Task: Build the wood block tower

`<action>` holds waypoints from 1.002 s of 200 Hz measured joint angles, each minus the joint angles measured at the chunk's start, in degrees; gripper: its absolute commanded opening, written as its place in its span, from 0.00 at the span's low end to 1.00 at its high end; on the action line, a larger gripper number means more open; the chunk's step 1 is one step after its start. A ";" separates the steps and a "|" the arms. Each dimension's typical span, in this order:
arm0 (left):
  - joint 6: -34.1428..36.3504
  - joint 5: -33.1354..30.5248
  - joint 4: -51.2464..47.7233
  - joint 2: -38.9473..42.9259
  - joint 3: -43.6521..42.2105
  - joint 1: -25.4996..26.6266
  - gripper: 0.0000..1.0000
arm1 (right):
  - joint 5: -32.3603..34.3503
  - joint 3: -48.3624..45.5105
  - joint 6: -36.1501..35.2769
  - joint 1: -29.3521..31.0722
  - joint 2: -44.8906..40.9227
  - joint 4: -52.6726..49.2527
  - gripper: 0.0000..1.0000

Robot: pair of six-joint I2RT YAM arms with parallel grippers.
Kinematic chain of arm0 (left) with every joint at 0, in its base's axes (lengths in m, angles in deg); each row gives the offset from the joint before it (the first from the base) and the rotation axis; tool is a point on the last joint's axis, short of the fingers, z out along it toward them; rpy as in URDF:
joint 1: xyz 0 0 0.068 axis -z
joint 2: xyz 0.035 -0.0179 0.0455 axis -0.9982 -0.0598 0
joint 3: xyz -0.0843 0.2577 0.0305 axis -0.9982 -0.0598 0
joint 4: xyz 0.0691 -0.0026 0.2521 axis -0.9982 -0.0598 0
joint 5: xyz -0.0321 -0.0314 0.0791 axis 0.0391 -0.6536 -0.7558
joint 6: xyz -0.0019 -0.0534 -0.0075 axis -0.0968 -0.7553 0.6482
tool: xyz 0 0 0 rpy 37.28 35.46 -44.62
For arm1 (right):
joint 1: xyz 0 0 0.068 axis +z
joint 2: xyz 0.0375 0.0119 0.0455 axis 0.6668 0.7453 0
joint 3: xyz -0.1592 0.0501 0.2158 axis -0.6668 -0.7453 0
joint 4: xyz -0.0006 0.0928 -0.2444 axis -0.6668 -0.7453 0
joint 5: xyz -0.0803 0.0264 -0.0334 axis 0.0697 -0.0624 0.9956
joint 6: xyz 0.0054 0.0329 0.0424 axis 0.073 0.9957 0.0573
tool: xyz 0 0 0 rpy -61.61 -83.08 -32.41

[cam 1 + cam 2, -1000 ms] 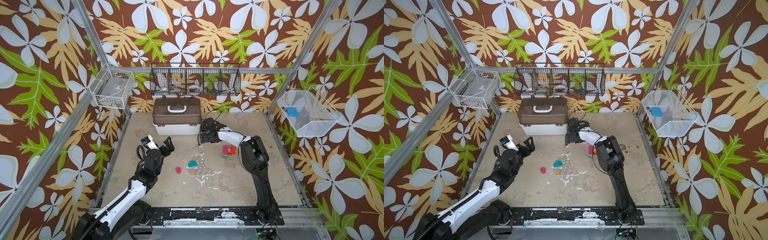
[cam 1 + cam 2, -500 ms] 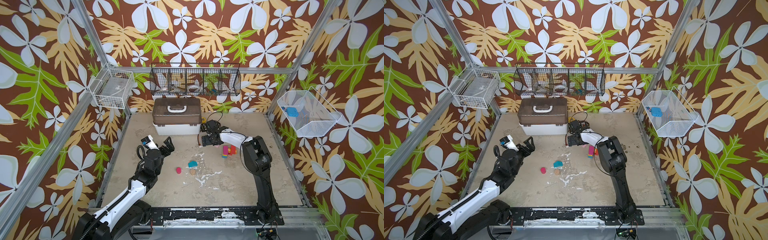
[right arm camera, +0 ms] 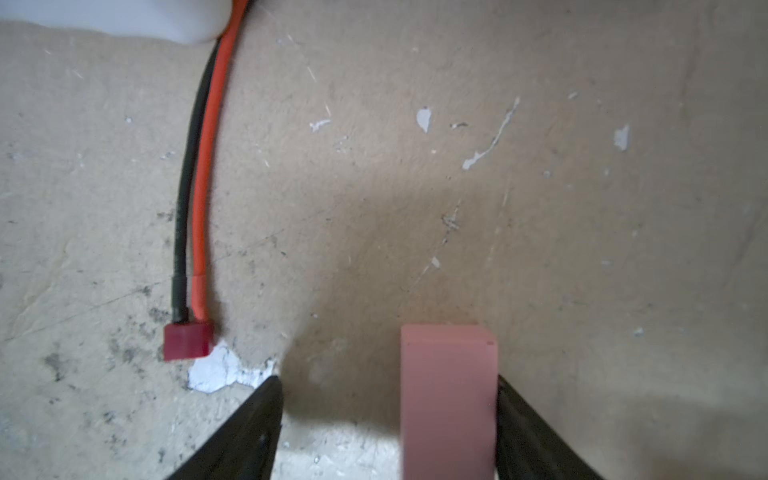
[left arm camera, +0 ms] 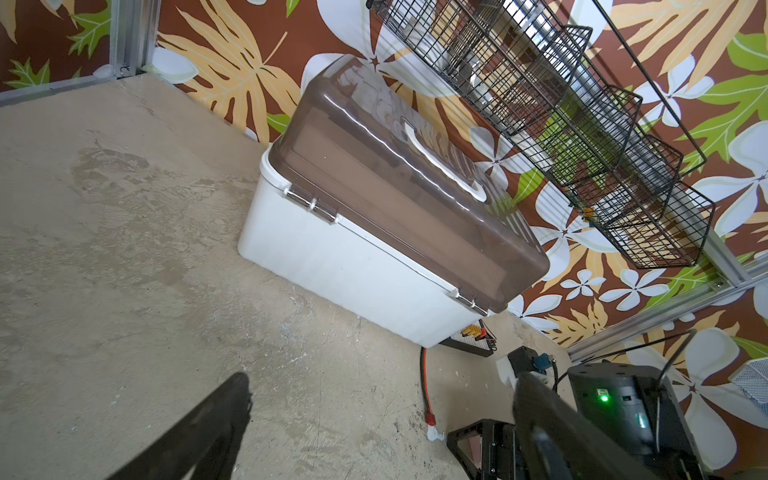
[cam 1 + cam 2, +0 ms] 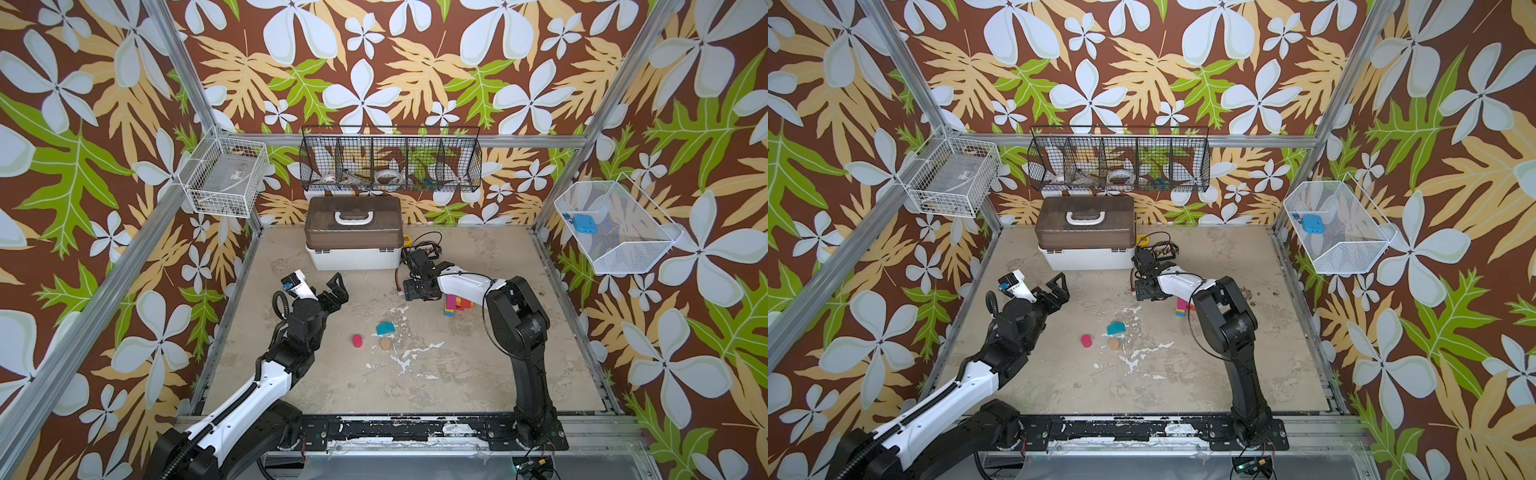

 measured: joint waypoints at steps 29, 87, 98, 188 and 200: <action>-0.07 0.00 0.02 0.02 0.00 0.00 1.00 | 0.39 -1.40 0.22 0.31 -1.03 0.22 0.64; -0.17 0.00 0.02 -0.22 0.00 0.00 1.00 | 0.59 -5.20 0.35 1.27 -3.96 -0.15 0.45; -0.17 0.02 0.02 -0.24 0.00 0.00 1.00 | 0.59 -5.75 0.37 1.31 -4.22 -0.13 0.42; -0.20 0.02 0.02 -0.48 0.00 0.00 1.00 | 0.76 -8.37 0.55 3.34 -6.67 0.35 0.54; -0.20 0.02 0.02 -0.50 0.00 0.00 1.00 | 0.96 -9.44 0.72 4.50 -8.35 0.66 0.58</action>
